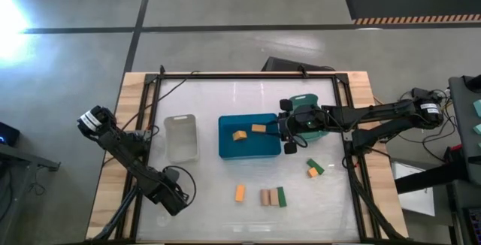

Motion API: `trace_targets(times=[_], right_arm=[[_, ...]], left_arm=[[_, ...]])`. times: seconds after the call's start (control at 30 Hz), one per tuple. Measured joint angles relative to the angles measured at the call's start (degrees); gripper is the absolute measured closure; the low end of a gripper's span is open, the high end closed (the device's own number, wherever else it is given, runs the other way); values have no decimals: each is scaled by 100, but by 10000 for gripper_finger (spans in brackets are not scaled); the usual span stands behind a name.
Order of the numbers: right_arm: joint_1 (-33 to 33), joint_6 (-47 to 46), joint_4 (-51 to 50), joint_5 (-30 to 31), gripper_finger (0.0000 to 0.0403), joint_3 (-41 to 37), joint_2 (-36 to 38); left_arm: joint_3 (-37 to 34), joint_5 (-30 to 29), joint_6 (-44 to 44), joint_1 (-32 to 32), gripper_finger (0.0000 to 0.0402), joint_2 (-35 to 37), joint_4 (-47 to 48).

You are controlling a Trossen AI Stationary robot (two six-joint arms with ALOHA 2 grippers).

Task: Sort & place blocks by color
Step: Put the brown block into the gray bin

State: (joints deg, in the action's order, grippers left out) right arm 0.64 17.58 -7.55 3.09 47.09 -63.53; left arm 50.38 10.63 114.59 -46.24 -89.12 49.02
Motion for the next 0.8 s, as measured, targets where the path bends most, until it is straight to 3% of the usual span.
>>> trace_targets(times=[0.17,0.47,0.6,0.8], right_arm=[[0,-31,0,1,264,0,0],[2,-44,-2,1,264,0,0],[0,-15,-2,1,264,0,0],[1,-4,-2,1,264,0,0]], left_arm=[[183,49,0,10,285,114,69],[1109,73,-259,278,285,676,1112],[1586,-248,-1255,638,285,778,1452],[2108,-686,-3835,1521,285,712,1893]])
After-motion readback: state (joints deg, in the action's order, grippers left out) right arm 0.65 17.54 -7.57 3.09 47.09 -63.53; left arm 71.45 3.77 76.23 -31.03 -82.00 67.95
